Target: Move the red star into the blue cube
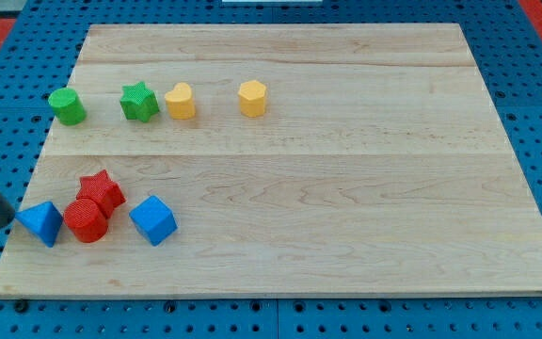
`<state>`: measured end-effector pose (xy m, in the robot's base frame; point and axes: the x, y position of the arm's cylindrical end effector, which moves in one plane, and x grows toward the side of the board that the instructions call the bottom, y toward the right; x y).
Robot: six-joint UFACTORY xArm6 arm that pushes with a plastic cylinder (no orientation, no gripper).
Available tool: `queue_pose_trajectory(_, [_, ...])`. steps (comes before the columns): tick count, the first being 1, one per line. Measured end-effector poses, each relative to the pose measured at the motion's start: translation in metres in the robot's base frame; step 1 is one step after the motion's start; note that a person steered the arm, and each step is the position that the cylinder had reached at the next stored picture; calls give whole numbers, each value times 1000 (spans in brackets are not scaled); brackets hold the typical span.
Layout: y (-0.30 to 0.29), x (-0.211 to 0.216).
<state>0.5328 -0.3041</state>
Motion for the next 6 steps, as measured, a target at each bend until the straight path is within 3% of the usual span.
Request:
queue_pose_trajectory(3, [23, -17])
queue_pose_trajectory(6, [146, -47])
